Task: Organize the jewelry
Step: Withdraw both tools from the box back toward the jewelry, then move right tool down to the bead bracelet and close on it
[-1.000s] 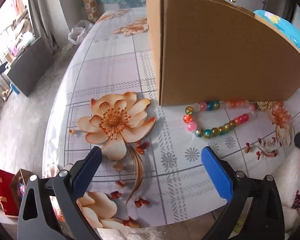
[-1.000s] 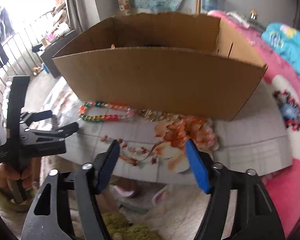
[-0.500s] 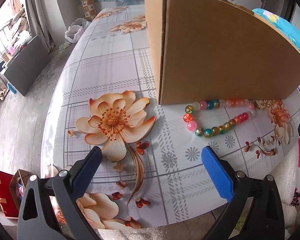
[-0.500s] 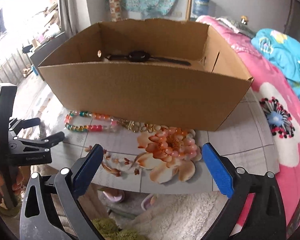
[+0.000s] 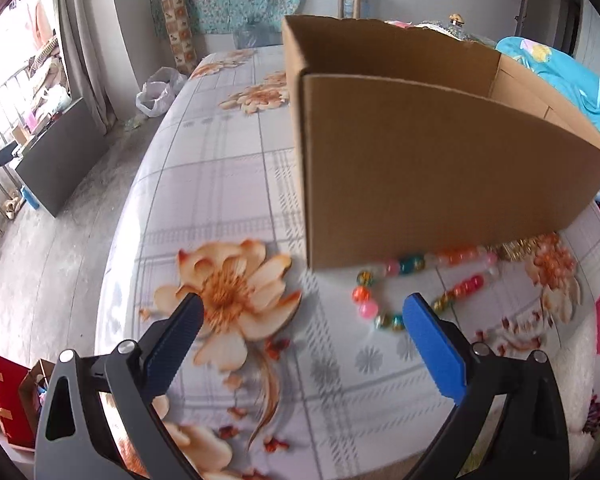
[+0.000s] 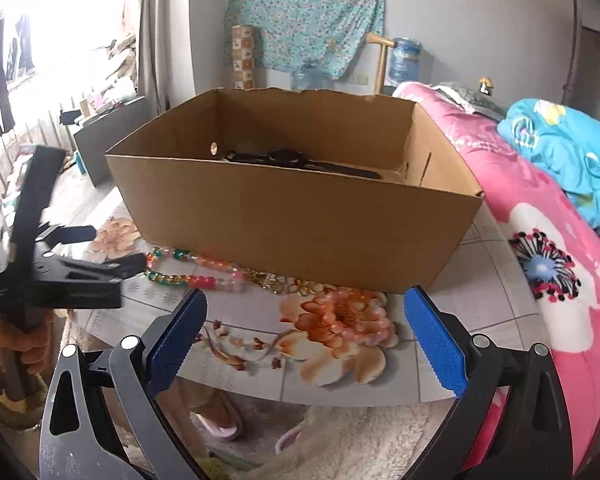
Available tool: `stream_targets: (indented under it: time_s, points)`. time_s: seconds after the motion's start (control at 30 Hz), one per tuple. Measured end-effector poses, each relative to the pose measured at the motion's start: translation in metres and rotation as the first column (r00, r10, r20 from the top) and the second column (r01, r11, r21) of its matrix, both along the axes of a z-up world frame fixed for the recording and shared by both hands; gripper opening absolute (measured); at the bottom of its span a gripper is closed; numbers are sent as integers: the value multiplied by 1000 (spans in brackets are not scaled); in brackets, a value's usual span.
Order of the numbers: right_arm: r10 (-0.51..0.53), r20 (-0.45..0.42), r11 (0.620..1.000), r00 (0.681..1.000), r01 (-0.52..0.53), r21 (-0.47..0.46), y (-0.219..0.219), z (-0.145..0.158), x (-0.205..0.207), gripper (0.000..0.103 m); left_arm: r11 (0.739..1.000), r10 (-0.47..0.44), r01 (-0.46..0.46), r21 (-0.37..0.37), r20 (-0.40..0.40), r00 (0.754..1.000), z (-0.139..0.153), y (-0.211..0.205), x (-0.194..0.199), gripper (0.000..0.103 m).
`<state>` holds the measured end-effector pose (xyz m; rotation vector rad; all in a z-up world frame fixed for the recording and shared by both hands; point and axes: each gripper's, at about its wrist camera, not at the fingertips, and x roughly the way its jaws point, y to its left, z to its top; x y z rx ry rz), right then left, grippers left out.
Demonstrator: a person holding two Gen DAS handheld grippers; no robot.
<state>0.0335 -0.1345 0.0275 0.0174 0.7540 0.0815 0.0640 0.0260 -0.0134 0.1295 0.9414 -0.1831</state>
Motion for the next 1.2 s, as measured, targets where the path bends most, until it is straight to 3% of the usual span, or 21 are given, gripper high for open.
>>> stream_targets:
  time_s: [0.1,0.2,0.57,0.73,0.97,1.2]
  points:
    - [14,10,1000,1000,-14,-5,6,1,-1,95,1000,0,0,16,10,1000,-6,-6,6,98]
    - [22,19,1000,1000,-22,0,9,1,-2,95,996,-18,16,84,18,1000,-16,-12,3,98]
    - [39,64,998,997,-42,52,10,10,-9,95,993,-66,69,97,-33,997,-20,16,-31,98]
    - [67,99,996,993,-73,55,18,19,-13,95,995,-64,68,66,-64,996,-21,24,-32,98]
    - [16,268,997,963,-34,65,13,35,-27,95,997,-61,65,38,-97,993,-24,29,-26,99]
    - [36,184,997,982,-49,67,16,22,-17,95,997,-59,63,37,-98,993,-21,26,-18,99]
